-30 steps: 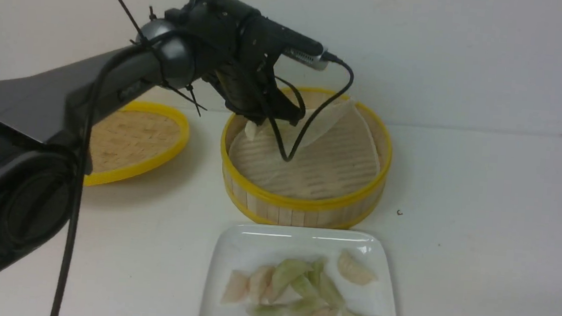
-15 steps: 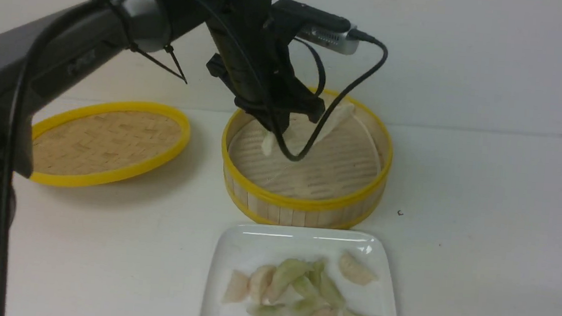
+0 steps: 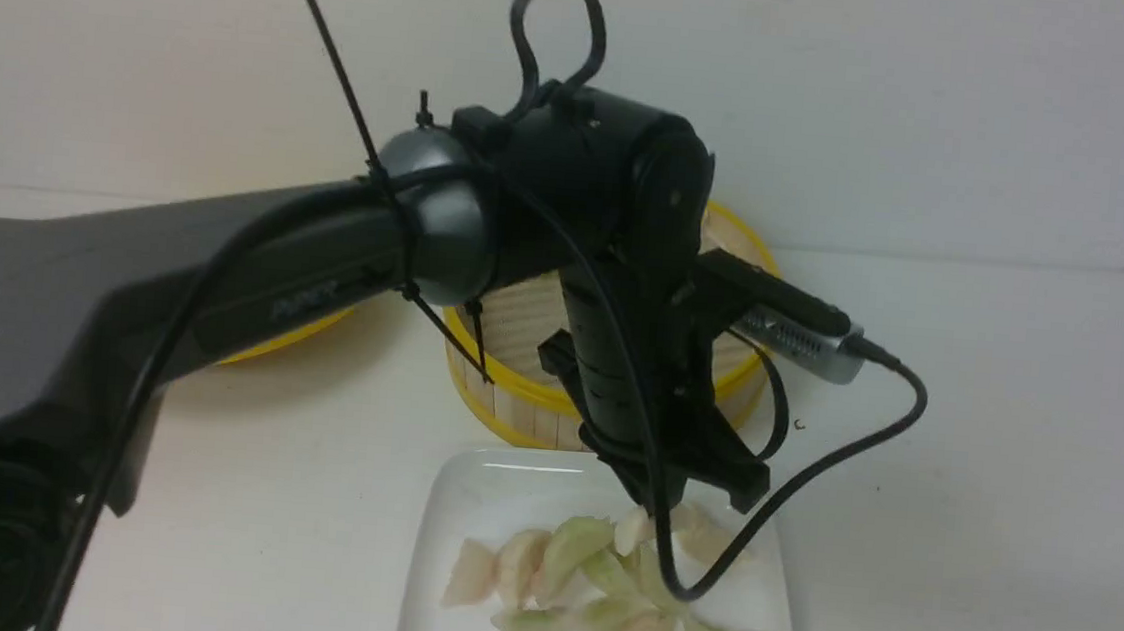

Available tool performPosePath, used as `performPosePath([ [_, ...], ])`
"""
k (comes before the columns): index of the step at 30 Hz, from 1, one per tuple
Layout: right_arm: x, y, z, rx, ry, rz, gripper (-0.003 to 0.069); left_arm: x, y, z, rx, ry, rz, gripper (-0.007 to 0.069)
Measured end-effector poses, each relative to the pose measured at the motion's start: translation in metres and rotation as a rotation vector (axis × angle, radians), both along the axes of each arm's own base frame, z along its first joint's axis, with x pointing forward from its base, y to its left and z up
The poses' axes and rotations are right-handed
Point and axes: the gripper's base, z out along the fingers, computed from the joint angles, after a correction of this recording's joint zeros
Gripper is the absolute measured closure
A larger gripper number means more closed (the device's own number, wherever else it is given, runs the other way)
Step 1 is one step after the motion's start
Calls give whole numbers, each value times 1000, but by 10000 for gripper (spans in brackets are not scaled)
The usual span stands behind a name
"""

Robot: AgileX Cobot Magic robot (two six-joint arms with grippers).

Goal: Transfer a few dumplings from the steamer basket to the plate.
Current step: Use the left arm to put the dumpling into the plate, then use the left arm to grab a dumpling from the steamer

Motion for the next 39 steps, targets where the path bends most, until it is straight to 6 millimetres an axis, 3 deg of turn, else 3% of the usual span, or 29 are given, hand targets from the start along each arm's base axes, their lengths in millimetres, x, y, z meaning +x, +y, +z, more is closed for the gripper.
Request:
performPosePath([
  [3,0,0,0,0,0,0,672,2,0,-7,13,7,1,564],
  [8,0,0,0,0,0,0,672,5,1,-12,24,7,-13,342],
  [12,0,0,0,0,0,0,672,17,5,4,36,-56,-8,191],
  [16,0,0,0,0,0,0,672,46,25,30,-3,-138,118,236],
  [18,0,0,0,0,0,0,672,78,49,48,-82,-235,249,330],
  [21,0,0,0,0,0,0,672,114,77,56,-165,-338,337,421],
  [24,0,0,0,0,0,0,672,143,92,43,-213,-399,355,440],
  [27,0,0,0,0,0,0,672,165,98,14,-218,-406,344,373],
  [35,0,0,0,0,0,0,672,185,96,-45,-178,-420,323,127],
  [39,0,0,0,0,0,0,672,188,96,-59,-157,-418,313,95],
])
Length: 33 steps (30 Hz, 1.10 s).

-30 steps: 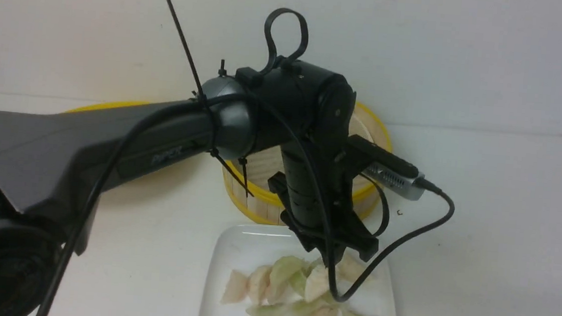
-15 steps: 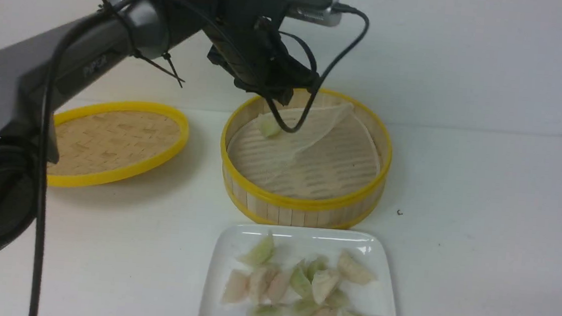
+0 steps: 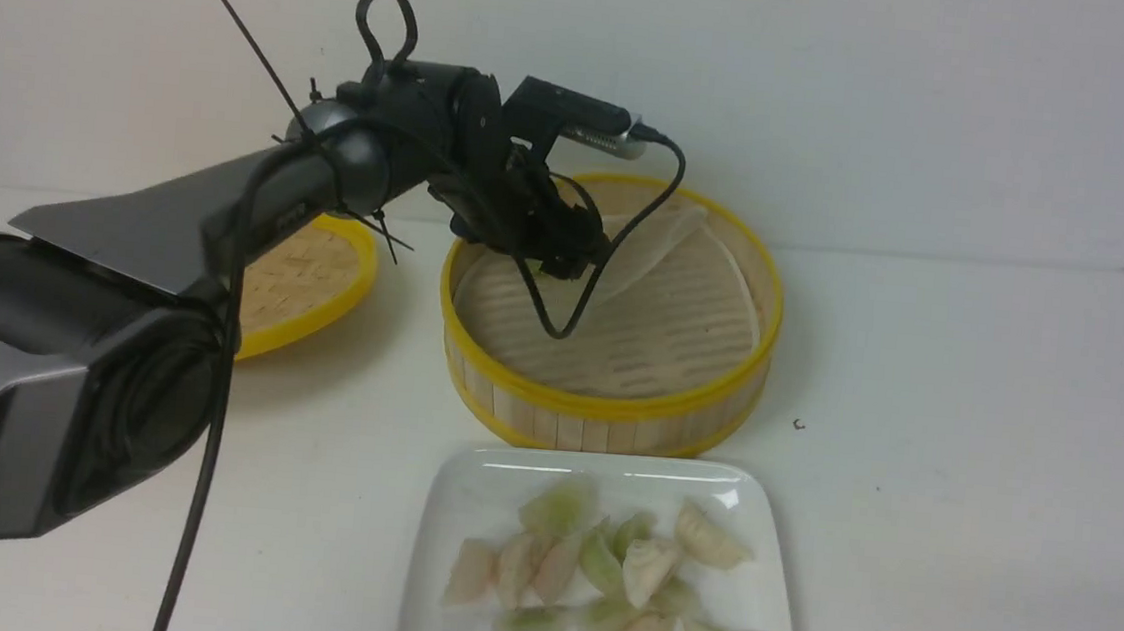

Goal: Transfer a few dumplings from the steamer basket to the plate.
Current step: Use the left arm to grab a dumpling from the steamer

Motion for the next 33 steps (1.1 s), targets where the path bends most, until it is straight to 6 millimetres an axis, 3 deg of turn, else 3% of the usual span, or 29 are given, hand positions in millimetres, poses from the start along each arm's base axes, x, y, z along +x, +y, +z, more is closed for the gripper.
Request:
performPosePath([
  [4,0,0,0,0,0,0,672,2,1,-9,26,-10,-4,107],
  [6,0,0,0,0,0,0,672,3,1,-10,36,-15,-6,160],
  [8,0,0,0,0,0,0,672,3,2,-11,36,-11,1,319],
  [9,0,0,0,0,0,0,672,3,2,-11,36,-12,2,332],
  [11,0,0,0,0,0,0,672,3,2,-1,30,-12,9,478],
  [14,0,0,0,0,0,0,672,-1,3,14,33,9,7,477],
  [18,0,0,0,0,0,0,672,-21,9,78,35,25,-10,470],
  [19,0,0,0,0,0,0,672,-23,10,82,35,26,-10,470],
  [22,0,0,0,0,0,0,672,-57,20,146,29,58,-40,470],
  [26,0,0,0,0,0,0,672,-91,23,189,-44,94,-99,470],
  [27,0,0,0,0,0,0,672,-93,24,191,-43,93,-100,470],
  [29,0,0,0,0,0,0,672,-114,21,195,-108,146,-128,470],
  [32,0,0,0,0,0,0,672,-137,16,182,-101,228,-154,470],
  [33,0,0,0,0,0,0,672,-155,9,168,-79,296,-181,470],
])
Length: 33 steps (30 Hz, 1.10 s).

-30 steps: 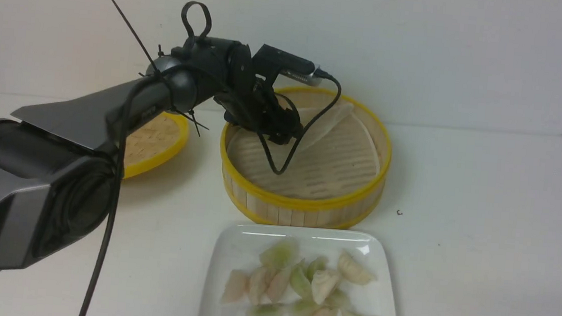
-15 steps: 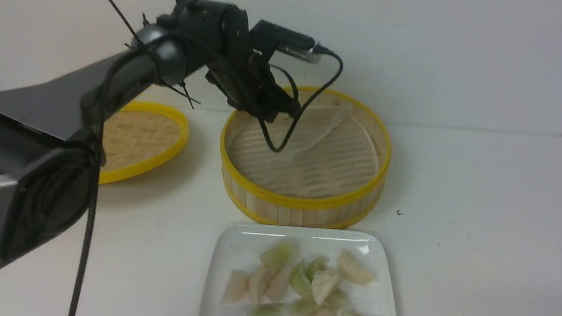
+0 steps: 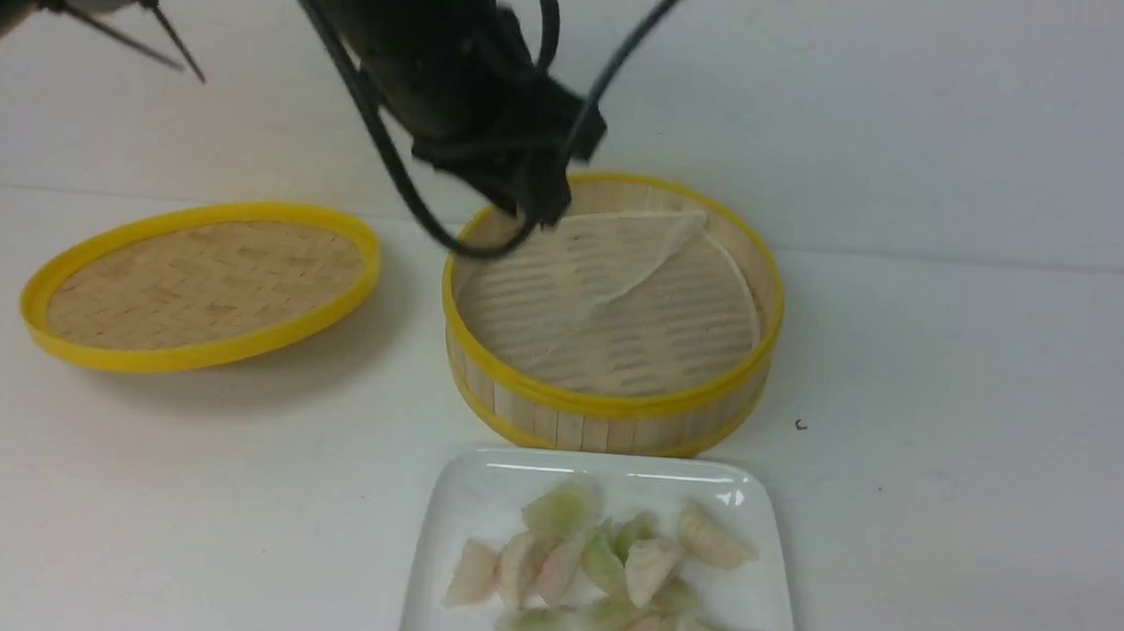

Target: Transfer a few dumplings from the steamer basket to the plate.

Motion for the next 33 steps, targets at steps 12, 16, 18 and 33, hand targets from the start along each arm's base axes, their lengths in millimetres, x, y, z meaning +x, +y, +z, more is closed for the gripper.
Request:
performPosePath([
  [12,0,0,0,0,0,0,672,-113,-72,-132,170,243,-260,470],
  [16,0,0,0,0,0,0,672,-106,-82,-156,177,224,-242,449],
  [18,0,0,0,0,0,0,672,-103,-83,-162,181,221,-232,403],
  [33,0,0,0,0,0,0,672,-106,-55,-26,121,-93,-63,599],
])
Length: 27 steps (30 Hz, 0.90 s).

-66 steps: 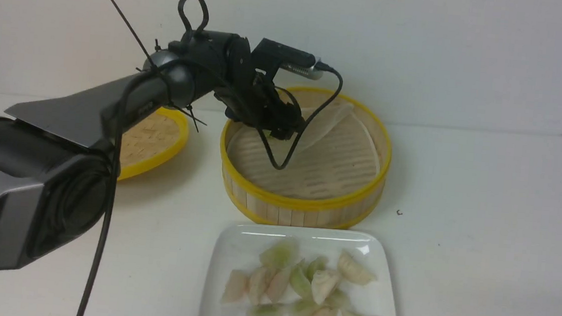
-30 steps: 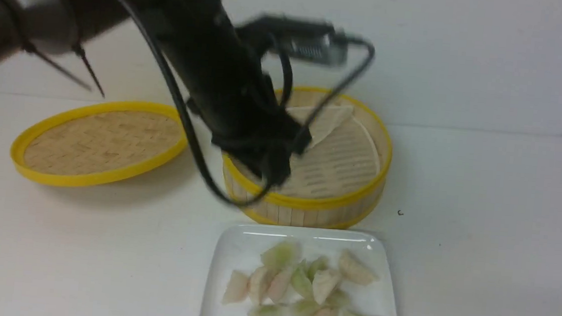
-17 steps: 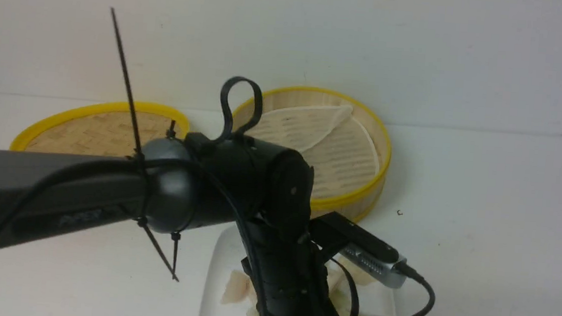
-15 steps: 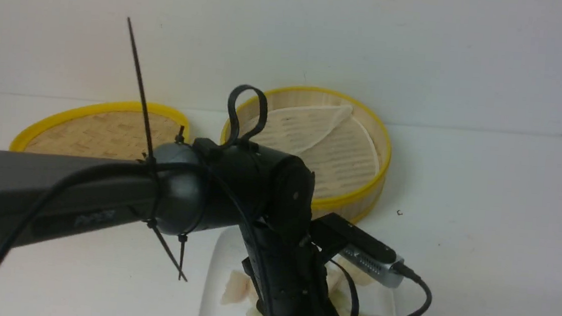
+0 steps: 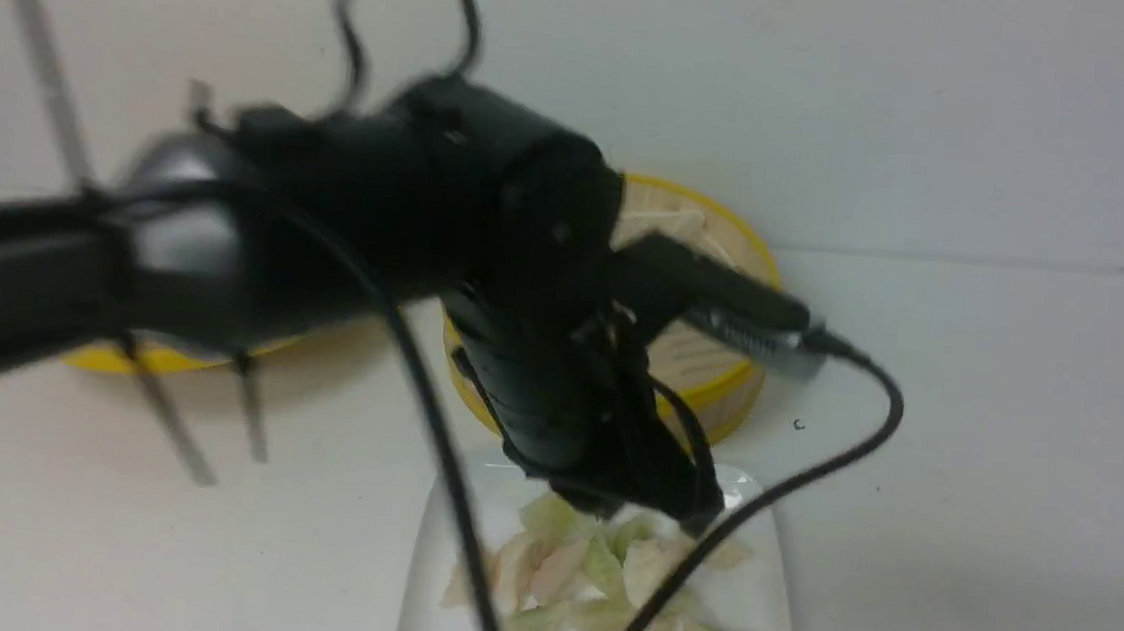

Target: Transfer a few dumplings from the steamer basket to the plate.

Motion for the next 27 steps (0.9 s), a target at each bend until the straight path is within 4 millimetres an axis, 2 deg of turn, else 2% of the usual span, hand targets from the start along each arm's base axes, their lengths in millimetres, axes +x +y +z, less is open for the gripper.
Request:
performPosePath([
  [1,0,0,0,0,0,0,672,-2,2,4,-9,-12,2,602],
  [4,0,0,0,0,0,0,672,-36,41,66,-196,-233,48,631],
  [7,0,0,0,0,0,0,672,-65,72,86,-326,-385,68,631],
  [8,0,0,0,0,0,0,672,-69,77,86,-343,-404,69,631],
  [9,0,0,0,0,0,0,672,-86,93,85,-421,-484,72,631],
  [11,0,0,0,0,0,0,672,-100,107,82,-489,-547,73,631],
  [17,0,0,0,0,0,0,672,-138,143,51,-724,-772,68,631],
  [23,0,0,0,0,0,0,672,-163,166,37,-839,-886,63,631],
  [27,0,0,0,0,0,0,672,-166,170,31,-831,-916,47,631],
])
